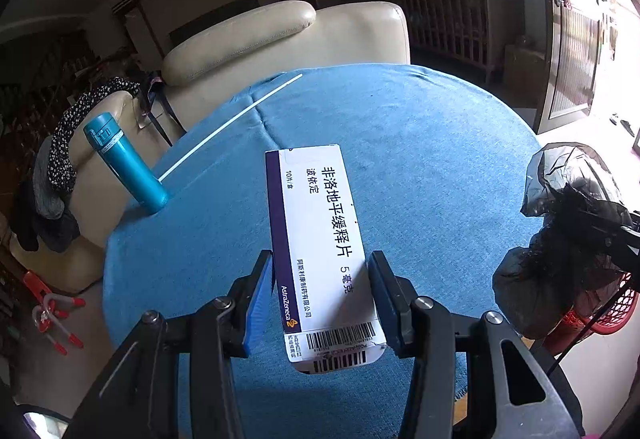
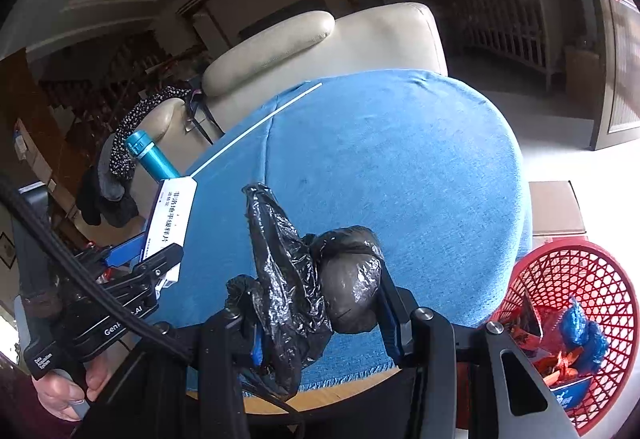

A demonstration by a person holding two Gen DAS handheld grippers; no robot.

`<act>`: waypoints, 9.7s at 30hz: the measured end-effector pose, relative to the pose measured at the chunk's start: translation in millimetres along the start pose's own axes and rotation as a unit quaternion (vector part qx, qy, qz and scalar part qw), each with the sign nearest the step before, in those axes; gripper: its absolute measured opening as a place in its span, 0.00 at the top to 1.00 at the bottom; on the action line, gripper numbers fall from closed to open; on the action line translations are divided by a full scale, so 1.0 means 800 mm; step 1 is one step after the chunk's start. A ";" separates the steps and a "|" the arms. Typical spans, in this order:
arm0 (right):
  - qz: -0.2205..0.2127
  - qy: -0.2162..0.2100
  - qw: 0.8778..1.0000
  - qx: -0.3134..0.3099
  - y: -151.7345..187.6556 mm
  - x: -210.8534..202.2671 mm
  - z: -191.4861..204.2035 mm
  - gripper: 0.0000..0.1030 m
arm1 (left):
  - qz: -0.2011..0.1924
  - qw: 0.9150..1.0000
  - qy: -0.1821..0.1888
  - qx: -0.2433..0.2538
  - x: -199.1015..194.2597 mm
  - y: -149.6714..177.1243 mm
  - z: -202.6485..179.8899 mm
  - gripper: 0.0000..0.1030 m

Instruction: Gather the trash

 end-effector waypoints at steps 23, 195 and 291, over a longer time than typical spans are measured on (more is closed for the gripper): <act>0.009 0.001 1.000 -0.010 -0.003 0.007 0.012 0.55 | 0.004 1.000 -0.001 -0.015 0.003 0.003 0.019 0.52; -0.082 0.082 0.987 0.110 -0.007 -0.097 -0.155 0.63 | -0.020 0.984 0.075 0.161 -0.034 -0.041 -0.172 0.55; -0.082 0.076 0.992 0.050 -0.053 -0.111 -0.039 0.40 | -0.107 0.994 0.036 0.008 -0.104 -0.049 -0.001 0.19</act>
Point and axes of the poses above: each gripper's, at about its wrist camera, not at the fingertips, and x roughly the way its jaws point, z to its left, y to its underside, the point moved 3 cm from there along x, roughly the way its jaws point, and after that the axes turned 4 degrees about -x, right-handed, at the moved point
